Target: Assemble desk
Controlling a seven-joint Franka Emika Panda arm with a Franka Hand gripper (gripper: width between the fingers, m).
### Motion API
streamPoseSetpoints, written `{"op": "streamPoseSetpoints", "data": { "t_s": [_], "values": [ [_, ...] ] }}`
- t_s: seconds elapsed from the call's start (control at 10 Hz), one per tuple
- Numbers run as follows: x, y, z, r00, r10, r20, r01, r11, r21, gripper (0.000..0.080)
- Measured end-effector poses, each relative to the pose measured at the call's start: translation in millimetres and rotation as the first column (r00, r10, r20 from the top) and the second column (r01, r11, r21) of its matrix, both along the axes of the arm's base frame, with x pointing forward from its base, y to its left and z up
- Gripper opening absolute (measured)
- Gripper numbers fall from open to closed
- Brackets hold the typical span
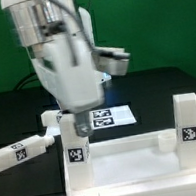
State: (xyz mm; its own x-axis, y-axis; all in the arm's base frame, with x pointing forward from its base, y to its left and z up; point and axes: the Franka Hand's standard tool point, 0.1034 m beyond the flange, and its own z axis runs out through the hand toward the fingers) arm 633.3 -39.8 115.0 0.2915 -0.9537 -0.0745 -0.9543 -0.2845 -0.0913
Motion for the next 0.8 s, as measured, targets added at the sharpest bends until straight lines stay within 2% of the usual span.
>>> {"op": "streamPoseSetpoints", "data": {
  "t_s": [0.1, 0.3, 0.4, 0.5, 0.6, 0.8],
  "values": [
    [-1.8, 6.2, 0.8, 1.000, -0.002, -0.005, 0.002, 1.000, 0.002, 0.0641],
    [-1.9, 5.0, 0.1, 0.992, 0.126, 0.008, -0.126, 0.992, -0.007, 0.0648],
    [-1.2, 4.3, 0.2, 0.968, 0.248, 0.020, -0.248, 0.968, -0.025, 0.0648],
    [1.8, 2.4, -0.7, 0.876, 0.481, 0.044, -0.476, 0.875, -0.087, 0.0649],
    [0.1, 1.8, -3.4, 0.776, 0.629, 0.042, -0.622, 0.775, -0.108, 0.0649],
    [0.9, -7.4, -1.5, 0.669, 0.742, 0.032, -0.734, 0.667, -0.129, 0.0649]
  ]
}}
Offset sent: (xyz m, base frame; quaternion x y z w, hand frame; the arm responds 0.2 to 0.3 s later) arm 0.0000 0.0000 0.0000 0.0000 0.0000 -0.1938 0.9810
